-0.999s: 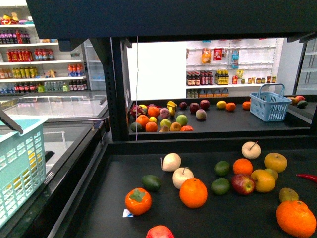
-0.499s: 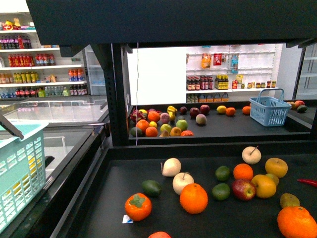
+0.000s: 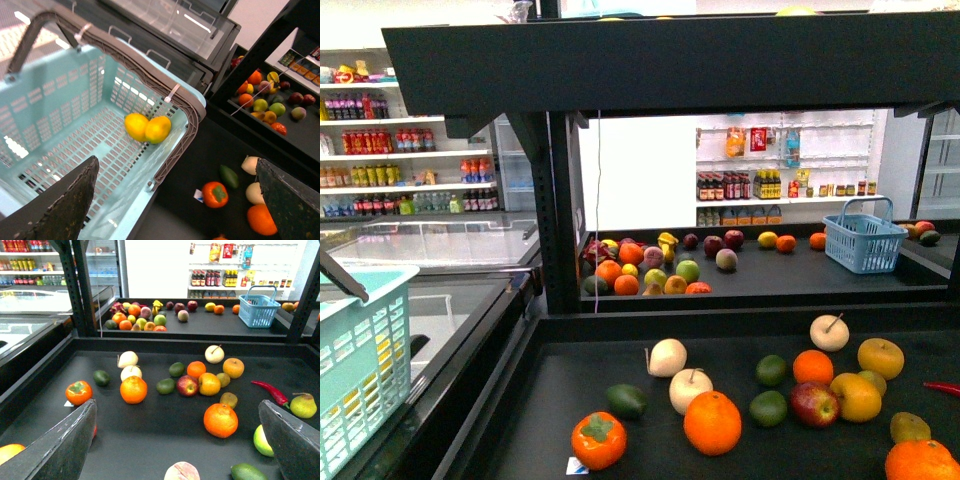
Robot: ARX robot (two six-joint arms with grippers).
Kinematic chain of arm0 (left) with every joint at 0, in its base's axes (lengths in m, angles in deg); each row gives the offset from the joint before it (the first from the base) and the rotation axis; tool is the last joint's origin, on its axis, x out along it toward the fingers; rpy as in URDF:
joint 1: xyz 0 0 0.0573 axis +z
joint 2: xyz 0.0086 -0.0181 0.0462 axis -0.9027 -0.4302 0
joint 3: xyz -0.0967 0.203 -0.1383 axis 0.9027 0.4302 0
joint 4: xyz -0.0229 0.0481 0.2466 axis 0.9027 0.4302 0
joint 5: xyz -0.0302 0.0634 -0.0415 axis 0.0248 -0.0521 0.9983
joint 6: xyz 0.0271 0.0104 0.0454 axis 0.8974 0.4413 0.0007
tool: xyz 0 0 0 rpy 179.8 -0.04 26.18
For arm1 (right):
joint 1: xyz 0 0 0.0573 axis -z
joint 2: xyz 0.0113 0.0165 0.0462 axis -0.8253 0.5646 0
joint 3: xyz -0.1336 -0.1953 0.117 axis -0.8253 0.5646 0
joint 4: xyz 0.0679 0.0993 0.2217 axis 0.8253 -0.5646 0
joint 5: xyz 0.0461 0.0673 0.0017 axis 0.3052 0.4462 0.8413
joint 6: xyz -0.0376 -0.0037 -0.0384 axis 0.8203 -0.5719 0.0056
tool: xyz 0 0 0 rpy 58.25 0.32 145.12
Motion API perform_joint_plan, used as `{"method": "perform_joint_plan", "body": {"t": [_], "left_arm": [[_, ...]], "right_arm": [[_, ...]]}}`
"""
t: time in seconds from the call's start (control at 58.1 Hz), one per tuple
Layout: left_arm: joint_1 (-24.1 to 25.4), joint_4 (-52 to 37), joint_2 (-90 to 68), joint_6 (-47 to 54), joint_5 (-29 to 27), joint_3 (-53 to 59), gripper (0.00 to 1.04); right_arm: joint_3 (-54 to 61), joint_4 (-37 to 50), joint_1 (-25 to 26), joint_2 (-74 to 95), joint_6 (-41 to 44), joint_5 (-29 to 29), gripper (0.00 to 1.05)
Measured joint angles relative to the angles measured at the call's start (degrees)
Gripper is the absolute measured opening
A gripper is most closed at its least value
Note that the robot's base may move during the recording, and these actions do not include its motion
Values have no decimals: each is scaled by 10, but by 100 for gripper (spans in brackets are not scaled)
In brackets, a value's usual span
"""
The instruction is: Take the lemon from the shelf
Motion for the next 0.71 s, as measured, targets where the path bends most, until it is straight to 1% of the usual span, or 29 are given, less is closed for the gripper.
{"method": "perform_joint_plan", "body": {"t": [0.017,0.052,0.086,0.103,0.121,0.155,0.258,0.379,0.448,0.499,0.706], "left_arm": [[-1,-10,9,17,6,8,95],[-7,-71,48,56,58,47,88],[-14,-127,83,106,97,87,81],[-17,-149,98,125,108,106,78],[-19,-159,104,134,110,114,76],[-26,-188,128,159,115,147,69],[-36,-224,163,193,103,227,49],[-49,-248,192,206,92,303,26],[-78,-257,214,208,50,329,13],[-94,-264,231,209,49,349,3],[-98,-273,279,212,45,412,3]], "right_arm": [[0,0,0,0,0,0,97],[0,0,0,0,0,0,97],[0,0,0,0,0,0,97],[0,0,0,0,0,0,97],[0,0,0,0,0,0,97],[0,0,0,0,0,0,97],[0,0,0,0,0,0,97],[0,0,0,0,0,0,97],[0,0,0,0,0,0,97],[0,0,0,0,0,0,97],[0,0,0,0,0,0,97]]}}
